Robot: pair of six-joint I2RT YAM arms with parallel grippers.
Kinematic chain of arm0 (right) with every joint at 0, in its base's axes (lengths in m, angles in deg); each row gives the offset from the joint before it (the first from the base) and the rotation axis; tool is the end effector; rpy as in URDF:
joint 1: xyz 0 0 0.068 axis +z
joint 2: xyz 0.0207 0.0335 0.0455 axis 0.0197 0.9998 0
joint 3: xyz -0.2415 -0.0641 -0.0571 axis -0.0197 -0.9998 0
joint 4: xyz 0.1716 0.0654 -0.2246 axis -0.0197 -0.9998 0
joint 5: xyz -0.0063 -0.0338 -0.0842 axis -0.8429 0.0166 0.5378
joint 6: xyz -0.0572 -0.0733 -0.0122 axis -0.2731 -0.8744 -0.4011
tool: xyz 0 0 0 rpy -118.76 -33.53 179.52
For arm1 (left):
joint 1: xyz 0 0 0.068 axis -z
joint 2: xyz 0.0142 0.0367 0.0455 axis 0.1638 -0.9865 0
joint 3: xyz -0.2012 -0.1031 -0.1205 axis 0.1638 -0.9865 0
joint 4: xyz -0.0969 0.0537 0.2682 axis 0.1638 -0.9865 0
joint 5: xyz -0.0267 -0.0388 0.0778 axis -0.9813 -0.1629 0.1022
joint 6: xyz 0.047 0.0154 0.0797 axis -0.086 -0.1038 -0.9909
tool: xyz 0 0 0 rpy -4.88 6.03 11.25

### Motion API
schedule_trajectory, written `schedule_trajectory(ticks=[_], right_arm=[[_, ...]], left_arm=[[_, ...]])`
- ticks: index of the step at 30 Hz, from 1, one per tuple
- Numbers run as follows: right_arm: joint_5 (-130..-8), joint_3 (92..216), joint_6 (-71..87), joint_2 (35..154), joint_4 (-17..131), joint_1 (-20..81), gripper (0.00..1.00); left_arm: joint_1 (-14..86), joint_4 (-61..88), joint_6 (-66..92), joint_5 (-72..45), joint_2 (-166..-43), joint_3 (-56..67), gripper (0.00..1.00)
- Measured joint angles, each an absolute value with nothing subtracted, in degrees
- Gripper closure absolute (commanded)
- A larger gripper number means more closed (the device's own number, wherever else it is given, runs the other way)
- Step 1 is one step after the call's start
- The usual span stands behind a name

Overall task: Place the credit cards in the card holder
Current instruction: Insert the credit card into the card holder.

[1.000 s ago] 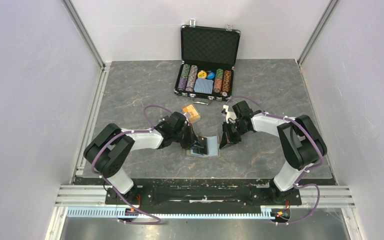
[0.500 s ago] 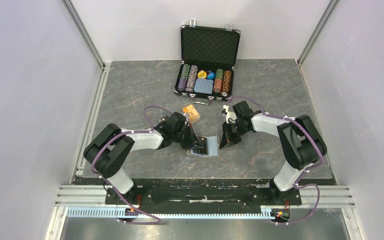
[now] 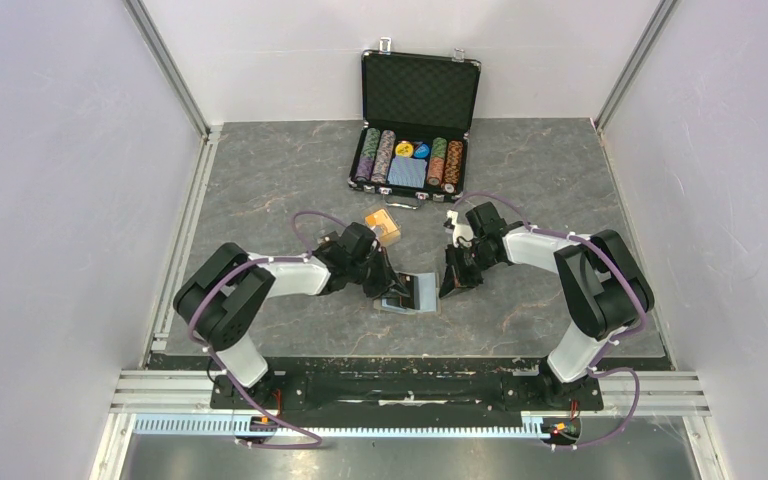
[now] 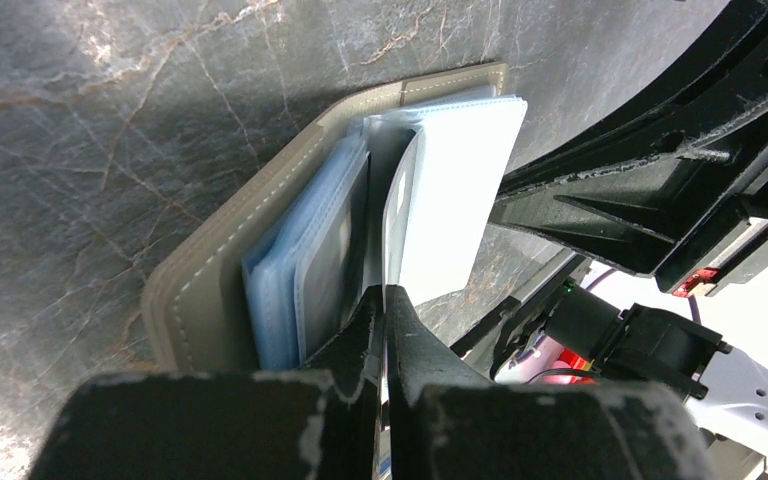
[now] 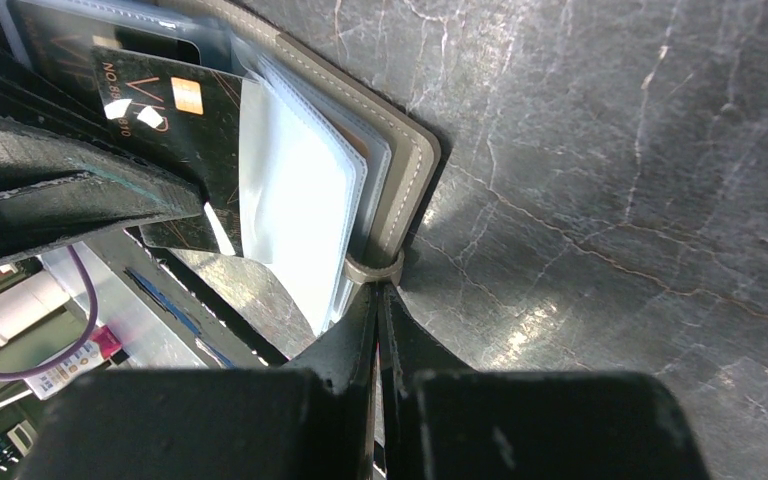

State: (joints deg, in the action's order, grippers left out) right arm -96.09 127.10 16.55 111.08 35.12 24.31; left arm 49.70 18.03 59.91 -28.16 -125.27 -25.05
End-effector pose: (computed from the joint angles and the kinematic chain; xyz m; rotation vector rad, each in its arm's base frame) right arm 0.2797 0.1718 0.0531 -0.3402 2.8554 0.9970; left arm 0.2499 -0.2551 0.0557 -0.2117 2.7258 -1.1525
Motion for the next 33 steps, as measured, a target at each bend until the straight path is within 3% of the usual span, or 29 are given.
schedule_trajectory(ticks=[3, 7, 16, 33], right_arm=[[-96.24, 127.02, 16.55, 111.08, 35.14, 24.2, 1.0], [-96.4, 126.97, 16.58, 111.08, 35.21, 24.22, 1.0], [-97.38, 126.64, 16.58, 111.39, 35.77, 24.42, 1.0], [-97.55, 126.25, 16.55, 111.72, 35.8, 24.55, 1.0]], left_arm=[[49.7, 17.13, 59.89, -28.18, -125.73, -24.35, 0.76], [50.42, 12.22, 59.3, -27.18, -126.19, -22.58, 0.63], [52.71, -2.52, 54.18, -22.63, -128.12, -12.83, 0.47], [54.94, -23.37, 43.39, -12.6, -131.9, 0.61, 0.36]])
